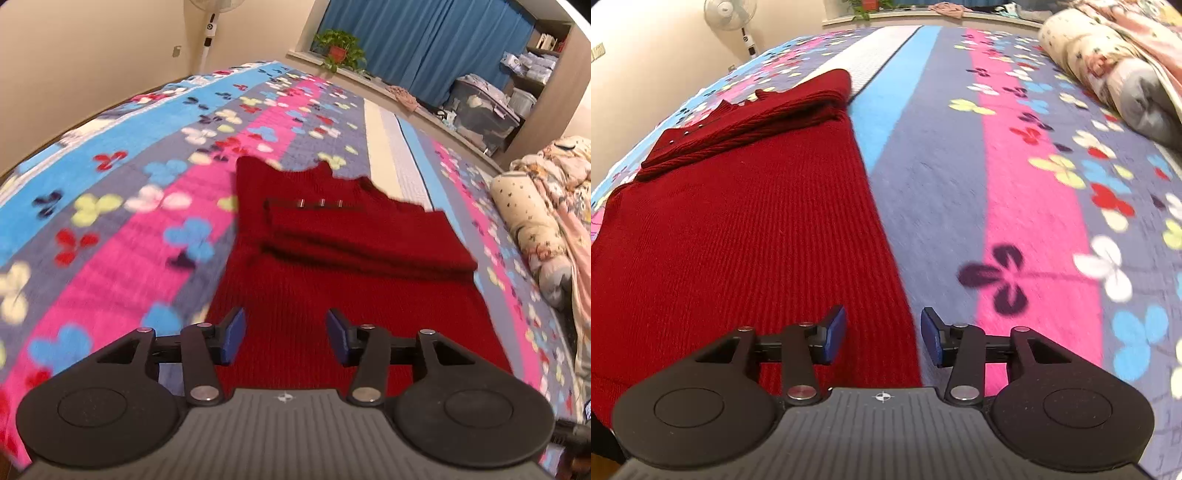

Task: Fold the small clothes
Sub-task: 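Move both open tools to the sweater hem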

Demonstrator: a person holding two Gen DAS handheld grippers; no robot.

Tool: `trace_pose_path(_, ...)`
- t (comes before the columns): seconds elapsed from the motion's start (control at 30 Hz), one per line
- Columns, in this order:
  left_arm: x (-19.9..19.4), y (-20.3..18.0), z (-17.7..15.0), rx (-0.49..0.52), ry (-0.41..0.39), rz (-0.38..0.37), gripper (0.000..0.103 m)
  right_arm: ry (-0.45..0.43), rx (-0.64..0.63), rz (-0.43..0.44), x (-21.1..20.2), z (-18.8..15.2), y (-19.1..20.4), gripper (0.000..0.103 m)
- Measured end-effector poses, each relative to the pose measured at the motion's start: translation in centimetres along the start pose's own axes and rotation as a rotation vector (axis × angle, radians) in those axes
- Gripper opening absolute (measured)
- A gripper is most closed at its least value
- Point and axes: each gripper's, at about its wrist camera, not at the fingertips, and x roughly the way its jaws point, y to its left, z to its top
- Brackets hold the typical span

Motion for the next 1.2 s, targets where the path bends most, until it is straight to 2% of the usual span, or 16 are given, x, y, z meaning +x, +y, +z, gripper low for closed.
trace_pose_path(0.07, -0.8, 0.1, -2.9, 0.017, 0.016, 0.041, 0.054, 0.003, 0.024, 0.014, -0.2, -0.7, -0.8, 0.048)
trace_pose_path(0.13, -1.0, 0.2, -5.7, 0.03, 0.067, 0.084, 0.054, 0.006, 0.035, 0.025, -0.2, -1.0, -1.2, 0.048)
trace_pose_path(0.23, -1.0, 0.7, -8.3, 0.016, 0.132, 0.13, 0.054, 0.001, 0.016, 0.03, 0.0, -1.1, -0.8, 0.048)
trace_pose_path(0.4, -1.1, 1.8, -10.6, -0.003, 0.166, 0.187, 0.057, -0.006, -0.037, 0.042, 0.6, -0.2, 0.9, 0.055)
trace_pose_path(0.57, 0.3, 1.6, -12.0, 0.007, 0.229, 0.188, 0.059, 0.063, -0.035, 0.014, 2.3, 0.4, 1.4, 0.058)
trace_pose_path(0.67, 0.1, 1.0, -12.6, 0.046, 0.221, 0.195, 0.06, 0.068, -0.025, 0.003, 2.6, 0.7, 1.6, 0.058)
trace_pose_path(0.87, -0.4, 1.6, -12.8, 0.025, 0.214, 0.233, 0.06, 0.065, -0.016, -0.004, 2.7, 0.7, 1.7, 0.058)
trace_pose_path(1.0, -0.3, 1.0, -13.1, 0.052, 0.231, 0.212, 0.059, 0.068, -0.011, -0.011, 2.5, 0.7, 1.6, 0.058)
trace_pose_path(1.03, -0.3, 0.8, -13.1, 0.06, 0.227, 0.208, 0.055, 0.071, -0.009, -0.013, 2.5, 0.7, 1.6, 0.058)
trace_pose_path(1.1, -0.8, 0.2, -13.0, 0.088, 0.195, 0.177, 0.05, 0.082, -0.009, -0.018, 2.5, 0.7, 1.9, 0.059)
trace_pose_path(1.13, -1.3, -0.2, -12.9, 0.106, 0.163, 0.151, 0.045, 0.085, -0.015, -0.021, 2.4, 0.7, 2.1, 0.059)
trace_pose_path(1.2, -2.4, -1.2, -12.5, 0.148, 0.1, 0.087, 0.045, 0.089, -0.027, -0.014, 2.2, 0.7, 2.3, 0.059)
